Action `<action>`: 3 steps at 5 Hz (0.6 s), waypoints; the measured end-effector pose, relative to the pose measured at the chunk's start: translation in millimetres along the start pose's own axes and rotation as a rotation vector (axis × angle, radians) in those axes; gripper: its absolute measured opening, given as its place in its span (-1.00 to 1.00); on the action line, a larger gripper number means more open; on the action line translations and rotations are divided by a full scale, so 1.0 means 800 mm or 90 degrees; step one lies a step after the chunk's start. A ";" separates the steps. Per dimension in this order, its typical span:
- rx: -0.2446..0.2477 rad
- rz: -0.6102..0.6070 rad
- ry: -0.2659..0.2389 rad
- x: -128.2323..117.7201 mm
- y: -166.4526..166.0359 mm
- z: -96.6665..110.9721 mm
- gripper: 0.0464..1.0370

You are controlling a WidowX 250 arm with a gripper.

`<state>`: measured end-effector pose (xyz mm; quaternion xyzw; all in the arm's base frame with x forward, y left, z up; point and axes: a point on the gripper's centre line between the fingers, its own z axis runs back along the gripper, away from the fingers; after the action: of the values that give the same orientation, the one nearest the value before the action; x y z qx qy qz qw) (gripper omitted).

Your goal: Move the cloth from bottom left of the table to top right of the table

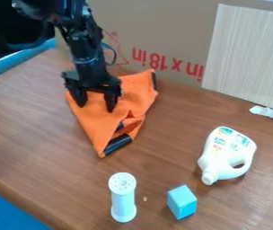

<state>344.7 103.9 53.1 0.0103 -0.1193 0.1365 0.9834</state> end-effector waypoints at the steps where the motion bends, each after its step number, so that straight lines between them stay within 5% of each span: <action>1: -0.010 -0.037 0.010 -0.028 -0.007 0.007 0.92; 3: -0.020 -0.120 0.021 -0.088 -0.009 0.017 0.92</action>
<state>277.7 77.3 49.3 0.0038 -0.1040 0.0414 0.9937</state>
